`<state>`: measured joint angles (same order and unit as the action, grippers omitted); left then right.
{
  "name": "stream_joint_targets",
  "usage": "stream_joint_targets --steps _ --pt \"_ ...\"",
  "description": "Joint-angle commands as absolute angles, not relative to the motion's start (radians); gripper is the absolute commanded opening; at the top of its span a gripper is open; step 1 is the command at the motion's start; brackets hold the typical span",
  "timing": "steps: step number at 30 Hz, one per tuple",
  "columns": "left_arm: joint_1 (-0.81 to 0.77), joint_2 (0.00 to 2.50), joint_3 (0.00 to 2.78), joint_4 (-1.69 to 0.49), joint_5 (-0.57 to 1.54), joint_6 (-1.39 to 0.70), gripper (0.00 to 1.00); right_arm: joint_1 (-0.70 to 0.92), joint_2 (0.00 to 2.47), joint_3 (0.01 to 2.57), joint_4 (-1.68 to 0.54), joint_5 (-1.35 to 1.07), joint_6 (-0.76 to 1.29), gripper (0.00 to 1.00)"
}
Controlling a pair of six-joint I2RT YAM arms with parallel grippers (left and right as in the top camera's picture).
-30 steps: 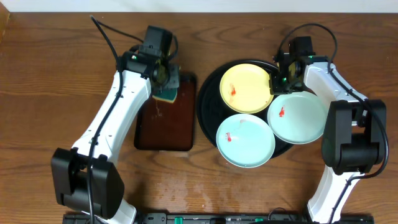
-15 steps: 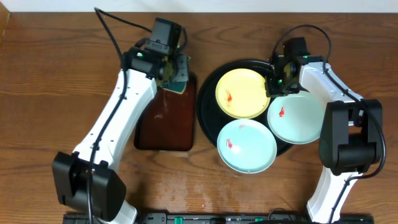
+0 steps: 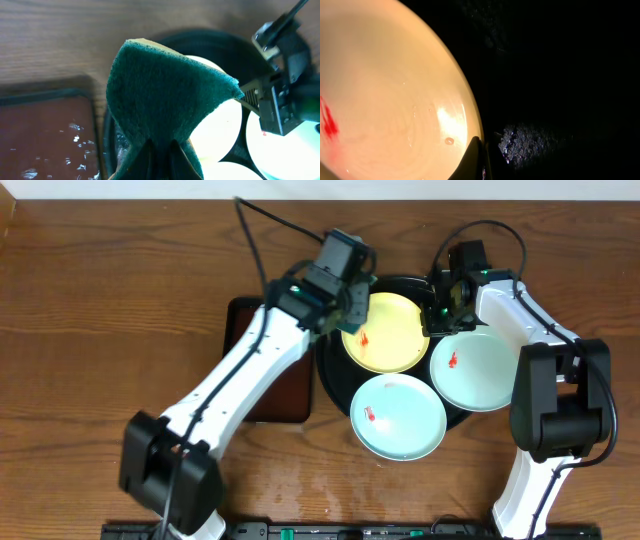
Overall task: Clean dirty plates on tray and stack at the side
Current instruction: 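Scrub the yellow plate surface with the sponge in the left gripper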
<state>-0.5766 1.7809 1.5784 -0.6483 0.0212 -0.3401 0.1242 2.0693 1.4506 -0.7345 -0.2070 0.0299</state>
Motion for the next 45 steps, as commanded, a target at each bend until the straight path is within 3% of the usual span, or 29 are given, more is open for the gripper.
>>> stream_joint_targets --steps 1,21,40,45 --pt "-0.591 1.859 1.588 -0.625 0.014 -0.354 0.07 0.142 2.059 1.461 -0.714 -0.213 0.113 0.01" --pt "-0.595 2.064 1.588 -0.449 0.018 -0.429 0.07 0.144 2.060 1.382 -0.604 -0.214 0.160 0.01" --pt "-0.595 2.191 1.588 -0.451 0.019 -0.522 0.07 0.149 2.060 1.382 -0.601 -0.213 0.155 0.01" --pt "-0.595 2.204 1.588 -0.454 0.175 -0.537 0.08 0.150 2.060 1.382 -0.602 -0.210 0.152 0.01"
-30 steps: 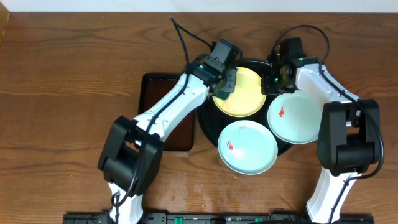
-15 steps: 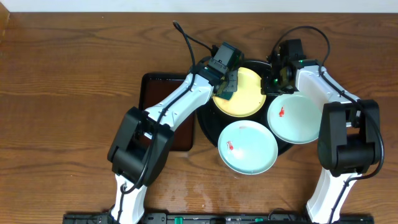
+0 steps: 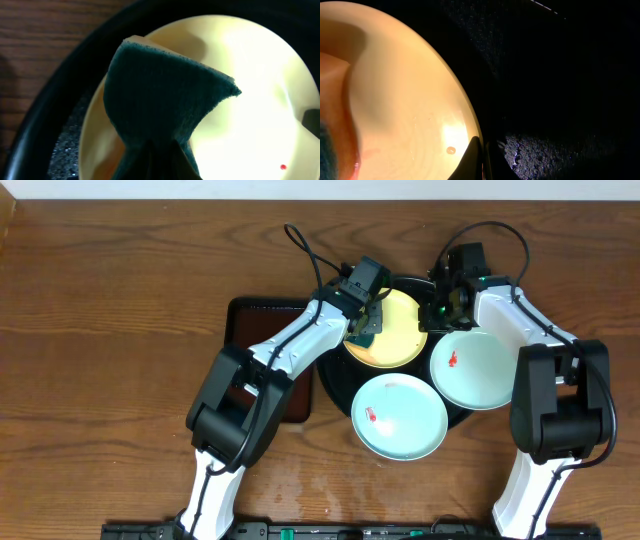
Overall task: Clean dirty plates on tray and stack at the side
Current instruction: 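Scrub the yellow plate surface with the sponge in the left gripper, then move the sponge back over the small tray with the left gripper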
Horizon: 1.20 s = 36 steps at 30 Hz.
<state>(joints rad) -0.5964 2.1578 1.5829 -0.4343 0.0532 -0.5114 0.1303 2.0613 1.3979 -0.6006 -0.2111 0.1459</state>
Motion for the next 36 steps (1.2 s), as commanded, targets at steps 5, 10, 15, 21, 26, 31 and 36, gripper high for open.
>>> stream_joint_targets --steps 5,10,15,21,26,31,36 --pt "-0.595 2.204 1.588 -0.453 0.331 -0.537 0.08 0.150 2.060 1.381 -0.606 -0.210 0.148 0.01" --pt "-0.593 2.204 1.588 -0.400 0.489 -0.537 0.08 0.150 2.060 1.381 -0.606 -0.210 0.149 0.01" --pt "-0.569 2.184 1.596 -0.334 0.513 -0.537 0.08 0.150 2.060 1.381 -0.607 -0.210 0.141 0.01" --pt "-0.497 2.070 1.609 -0.338 0.503 -0.529 0.08 0.150 2.060 1.381 -0.608 -0.210 0.141 0.01" --pt "-0.430 1.958 1.609 -0.422 0.405 -0.524 0.08 0.150 2.060 1.381 -0.610 -0.210 0.141 0.02" --pt "-0.374 1.850 1.609 -0.577 0.326 -0.429 0.08 0.152 2.060 1.381 -0.606 -0.210 0.141 0.09" --pt "-0.345 1.772 1.609 -0.840 0.049 -0.351 0.08 0.152 2.060 1.379 -0.607 -0.206 0.121 0.15"
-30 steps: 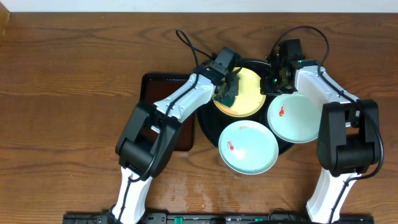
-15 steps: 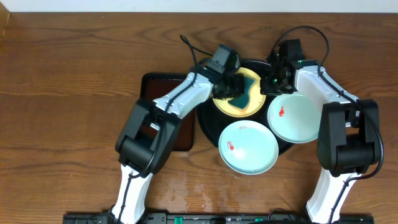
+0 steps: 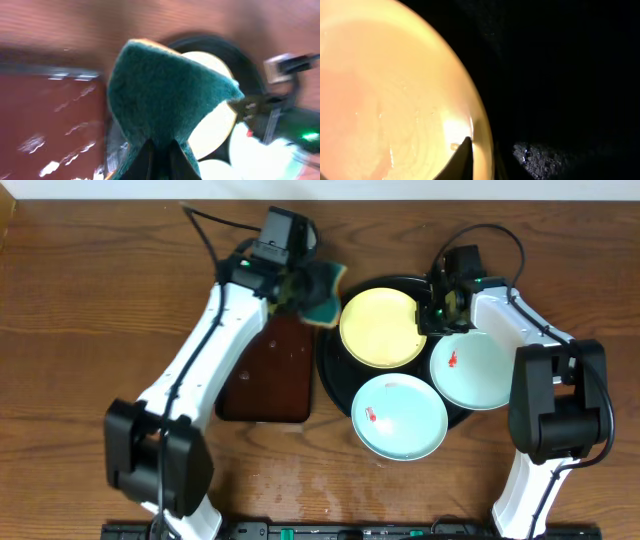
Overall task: Clean dirty plates on tray and stack at the side
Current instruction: 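Move the sponge back over the small tray with the left gripper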
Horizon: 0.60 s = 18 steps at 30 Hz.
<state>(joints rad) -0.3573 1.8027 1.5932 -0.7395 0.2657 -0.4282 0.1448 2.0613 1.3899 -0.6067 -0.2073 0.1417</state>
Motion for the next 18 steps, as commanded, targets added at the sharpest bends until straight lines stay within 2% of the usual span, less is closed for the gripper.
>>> stream_joint_targets --steps 1,5,12,18 --pt "-0.342 1.771 1.608 -0.888 0.002 -0.351 0.08 0.152 2.060 1.379 -0.607 -0.206 0.117 0.16" --pt "-0.340 1.779 1.579 -1.007 -0.095 -0.348 0.08 0.152 2.060 1.378 -0.606 -0.206 0.115 0.17" --pt "-0.340 1.779 1.493 -1.013 -0.190 -0.348 0.08 0.153 2.061 1.364 -0.588 -0.181 0.115 0.15" --pt "-0.339 1.780 1.475 -1.000 -0.206 -0.356 0.08 0.151 2.061 1.357 -0.572 -0.185 0.115 0.01"
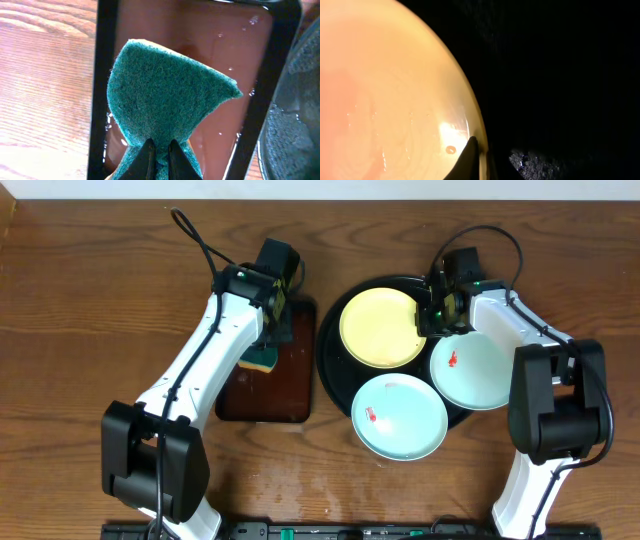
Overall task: Clean dirty plates on tray and stack at the side
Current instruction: 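Move the sponge back over the small tray with the left gripper, then lift the yellow plate off the black tray with the right gripper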
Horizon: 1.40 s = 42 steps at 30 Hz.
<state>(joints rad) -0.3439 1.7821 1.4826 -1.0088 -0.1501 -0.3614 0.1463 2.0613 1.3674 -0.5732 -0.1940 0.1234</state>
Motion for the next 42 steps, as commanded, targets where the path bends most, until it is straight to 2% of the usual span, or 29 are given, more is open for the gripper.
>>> stream_joint_targets --steps 1,11,24,38,42 --pt "-0.337 1.782 1.472 -0.994 -0.213 -0.361 0.08 0.151 2.061 1.357 -0.572 -0.185 0.115 0.01" --pt "-0.309 1.788 1.452 -0.980 -0.221 -0.360 0.08 0.151 2.038 1.371 -0.575 -0.185 0.115 0.01" --pt "-0.257 1.765 1.452 -0.990 -0.218 -0.310 0.08 0.149 1.892 1.375 -0.610 -0.176 0.119 0.01" --pt "-0.255 1.765 1.452 -0.952 -0.212 -0.306 0.08 0.152 1.725 1.375 -0.714 -0.032 0.139 0.01" --pt "-0.244 1.755 1.452 -0.930 -0.106 -0.262 0.08 0.156 1.684 1.375 -0.739 0.037 0.158 0.01"
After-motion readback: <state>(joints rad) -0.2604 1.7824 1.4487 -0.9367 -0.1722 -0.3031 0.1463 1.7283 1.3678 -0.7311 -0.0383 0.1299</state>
